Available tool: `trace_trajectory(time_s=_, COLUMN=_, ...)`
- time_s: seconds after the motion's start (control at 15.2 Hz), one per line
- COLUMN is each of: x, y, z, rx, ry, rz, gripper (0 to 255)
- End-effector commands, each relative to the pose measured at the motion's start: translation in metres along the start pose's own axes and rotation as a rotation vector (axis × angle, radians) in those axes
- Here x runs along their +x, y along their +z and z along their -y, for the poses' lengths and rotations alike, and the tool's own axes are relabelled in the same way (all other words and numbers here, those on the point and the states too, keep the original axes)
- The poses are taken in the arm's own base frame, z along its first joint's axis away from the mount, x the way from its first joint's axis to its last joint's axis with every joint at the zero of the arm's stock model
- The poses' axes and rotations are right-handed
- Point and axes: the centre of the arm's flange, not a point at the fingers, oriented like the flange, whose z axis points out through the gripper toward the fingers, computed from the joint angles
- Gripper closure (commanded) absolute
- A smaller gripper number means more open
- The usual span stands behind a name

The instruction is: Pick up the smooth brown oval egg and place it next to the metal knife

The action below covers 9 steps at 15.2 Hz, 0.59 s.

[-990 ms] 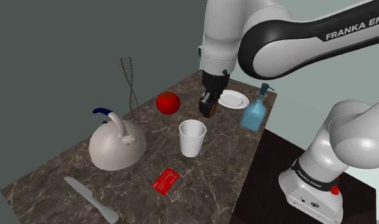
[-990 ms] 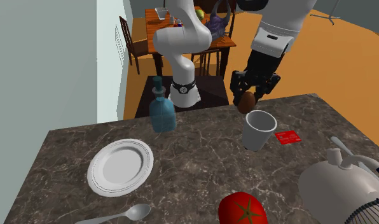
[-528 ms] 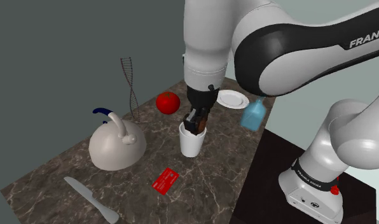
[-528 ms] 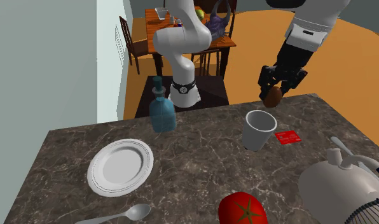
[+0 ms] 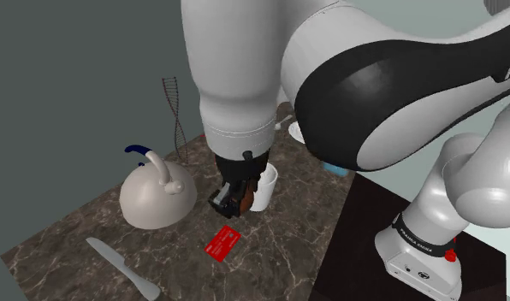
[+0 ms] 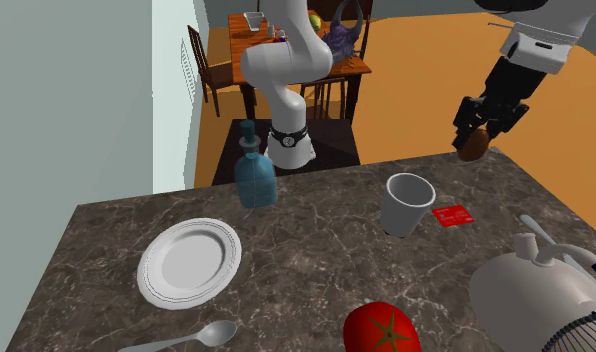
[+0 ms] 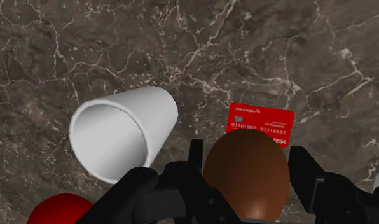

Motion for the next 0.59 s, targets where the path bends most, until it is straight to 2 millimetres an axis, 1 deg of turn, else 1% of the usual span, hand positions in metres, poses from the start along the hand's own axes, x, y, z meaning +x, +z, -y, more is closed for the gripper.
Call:
trace_trajectory(time_s=0.0, x=-0.004, y=-0.006, z=0.027, rx=0.001, ry=0.002, rz=0.0, gripper=255)
trace_trajectory(time_s=0.46, x=-0.009, y=-0.024, z=0.117, rx=0.001, ry=0.002, rz=0.0, gripper=255)
trace_trajectory(time_s=0.53, x=-0.009, y=-0.019, z=0.118, rx=0.001, ry=0.002, rz=0.0, gripper=255)
